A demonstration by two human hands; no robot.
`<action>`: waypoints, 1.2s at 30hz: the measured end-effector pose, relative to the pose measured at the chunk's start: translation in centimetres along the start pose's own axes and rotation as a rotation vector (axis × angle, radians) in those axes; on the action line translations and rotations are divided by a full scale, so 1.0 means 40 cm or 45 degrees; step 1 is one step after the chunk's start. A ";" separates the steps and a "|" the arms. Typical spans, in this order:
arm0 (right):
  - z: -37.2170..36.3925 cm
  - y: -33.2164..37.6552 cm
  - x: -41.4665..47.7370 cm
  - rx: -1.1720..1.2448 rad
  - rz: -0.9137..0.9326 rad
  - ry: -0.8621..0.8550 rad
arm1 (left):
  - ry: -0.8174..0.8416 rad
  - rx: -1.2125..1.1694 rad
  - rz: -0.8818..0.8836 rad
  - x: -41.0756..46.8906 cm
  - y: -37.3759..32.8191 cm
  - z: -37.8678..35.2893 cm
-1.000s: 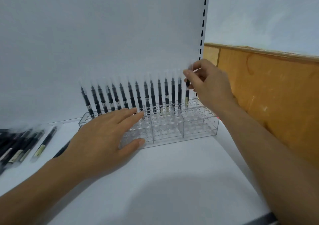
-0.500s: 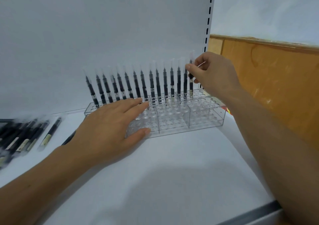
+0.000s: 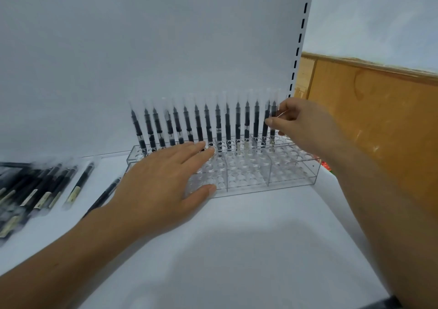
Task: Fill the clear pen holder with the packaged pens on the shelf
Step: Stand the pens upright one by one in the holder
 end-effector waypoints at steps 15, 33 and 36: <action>0.077 0.043 -0.036 0.127 0.055 -0.184 | 0.007 -0.178 -0.084 -0.002 0.005 0.048; -0.448 0.648 -0.239 -0.945 1.156 0.624 | 0.235 -0.180 0.647 -0.352 0.446 0.128; -0.493 0.657 -0.253 -1.072 1.158 0.678 | 0.213 -0.195 0.624 -0.336 0.456 0.114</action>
Point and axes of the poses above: each hand's wrist, its own x-axis towards the middle knuckle, its own z-axis out of the back of the hand, y = z × x, the point moved 5 cm from there along x, towards the middle knuckle, and after that the axes turned 5 degrees about y, right-handed, at the moved point
